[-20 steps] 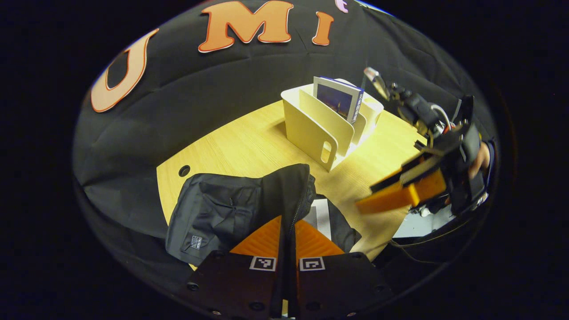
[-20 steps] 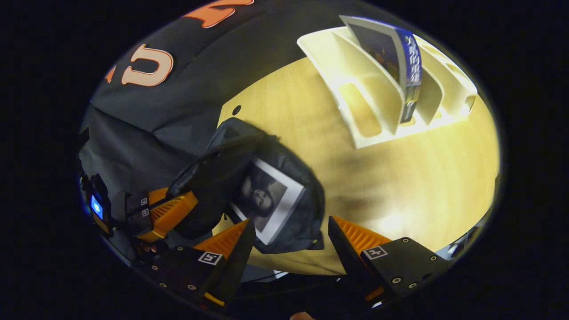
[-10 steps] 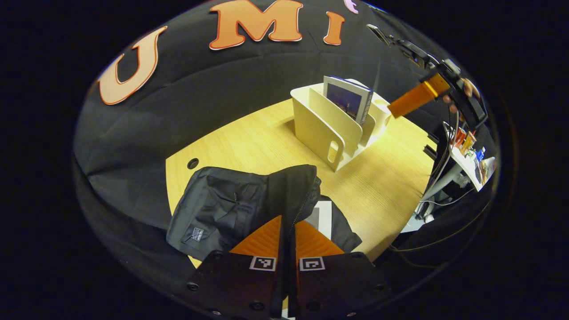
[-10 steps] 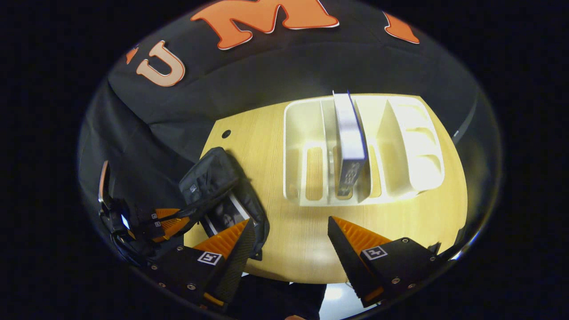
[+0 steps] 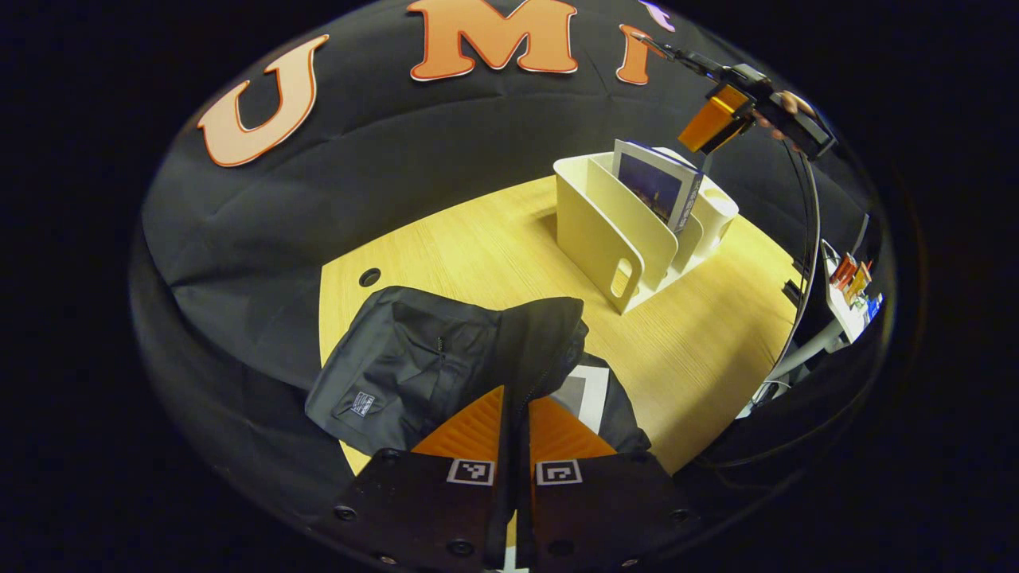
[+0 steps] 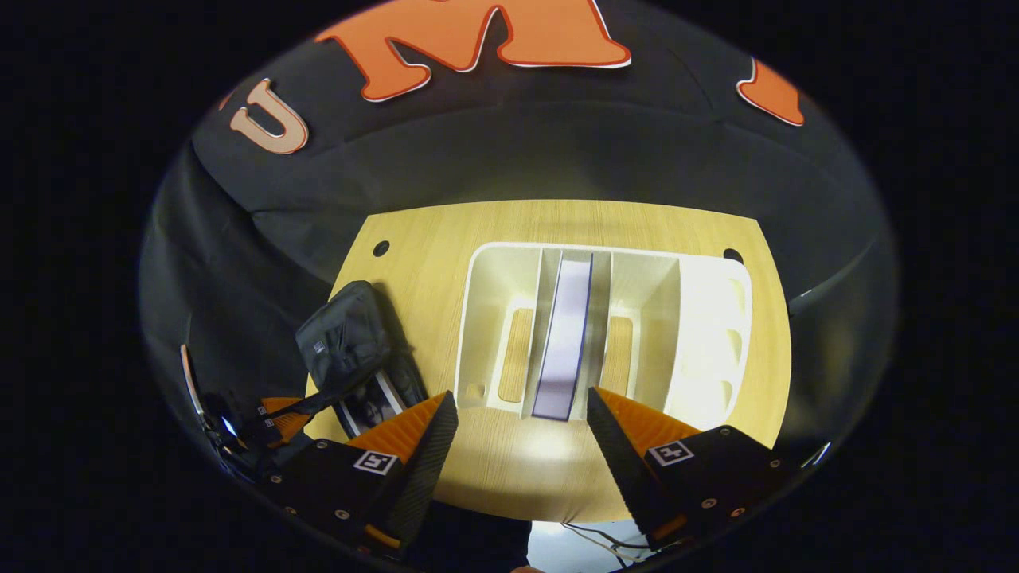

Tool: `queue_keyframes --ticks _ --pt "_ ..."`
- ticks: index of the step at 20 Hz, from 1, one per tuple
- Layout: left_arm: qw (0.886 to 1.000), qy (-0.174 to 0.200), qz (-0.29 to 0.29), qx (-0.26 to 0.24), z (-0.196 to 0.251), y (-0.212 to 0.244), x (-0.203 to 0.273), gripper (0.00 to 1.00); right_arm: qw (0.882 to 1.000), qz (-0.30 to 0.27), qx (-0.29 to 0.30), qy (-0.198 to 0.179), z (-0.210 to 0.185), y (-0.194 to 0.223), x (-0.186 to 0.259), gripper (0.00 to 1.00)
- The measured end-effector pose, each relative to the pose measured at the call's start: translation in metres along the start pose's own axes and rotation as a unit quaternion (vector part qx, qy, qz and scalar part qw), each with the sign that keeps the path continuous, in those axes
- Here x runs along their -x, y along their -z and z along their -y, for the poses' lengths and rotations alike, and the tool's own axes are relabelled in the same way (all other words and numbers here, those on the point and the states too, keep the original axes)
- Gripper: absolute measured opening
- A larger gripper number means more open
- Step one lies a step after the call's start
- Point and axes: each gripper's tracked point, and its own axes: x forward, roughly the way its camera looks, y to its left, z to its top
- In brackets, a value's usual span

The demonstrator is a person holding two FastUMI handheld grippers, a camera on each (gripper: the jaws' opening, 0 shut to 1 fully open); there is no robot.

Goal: Open the schoolbag, grab two books from the bookshelf and put them into the schoolbag.

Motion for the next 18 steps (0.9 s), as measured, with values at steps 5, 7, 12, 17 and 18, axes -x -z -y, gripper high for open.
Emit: queue_keyframes --ticks 5,7,12,17,18 --pt "1.0 -0.005 -0.008 0.009 0.001 0.001 -0.002 0.05 0.998 -0.051 -0.018 0.01 0.017 -0.018 -0.056 0.99" --pt "1.0 -0.006 -0.012 0.011 0.002 0.001 -0.005 0.05 0.998 -0.065 -0.022 0.017 0.021 -0.02 -0.074 0.99" --pt "1.0 -0.011 -0.014 0.022 0.001 0.0 -0.007 0.05 0.994 -0.091 -0.034 0.042 0.028 -0.019 -0.104 0.75" --pt "0.999 -0.011 -0.014 0.03 0.004 -0.001 -0.007 0.05 0.991 -0.094 -0.058 0.078 0.043 -0.016 -0.104 0.41" --pt "0.999 -0.009 -0.009 0.029 0.004 -0.001 -0.009 0.05 0.991 -0.096 -0.06 0.077 0.04 -0.014 -0.097 0.39"
